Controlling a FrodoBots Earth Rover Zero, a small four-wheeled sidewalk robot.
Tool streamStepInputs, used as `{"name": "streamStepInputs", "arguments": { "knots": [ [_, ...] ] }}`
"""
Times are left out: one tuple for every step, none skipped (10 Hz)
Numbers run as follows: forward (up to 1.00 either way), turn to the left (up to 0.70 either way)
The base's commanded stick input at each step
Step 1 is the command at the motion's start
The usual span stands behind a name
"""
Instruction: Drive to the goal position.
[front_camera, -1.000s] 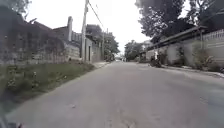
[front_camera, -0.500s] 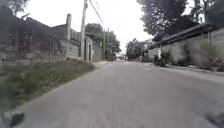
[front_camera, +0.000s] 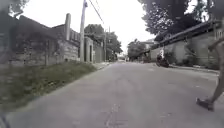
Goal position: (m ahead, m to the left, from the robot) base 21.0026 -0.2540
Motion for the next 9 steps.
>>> {"name": "streamStepInputs", "arguments": {
  "knots": [
    [1.0, -0.2],
    [1.0, 0.07],
    [1.0, 0.07],
    [1.0, 0.07],
    [1.0, 0.07],
    [1.0, 0.07],
    [1.0, 0.07],
    [1.0, 0.07],
    [1.0, 0.07]
  ]
}}
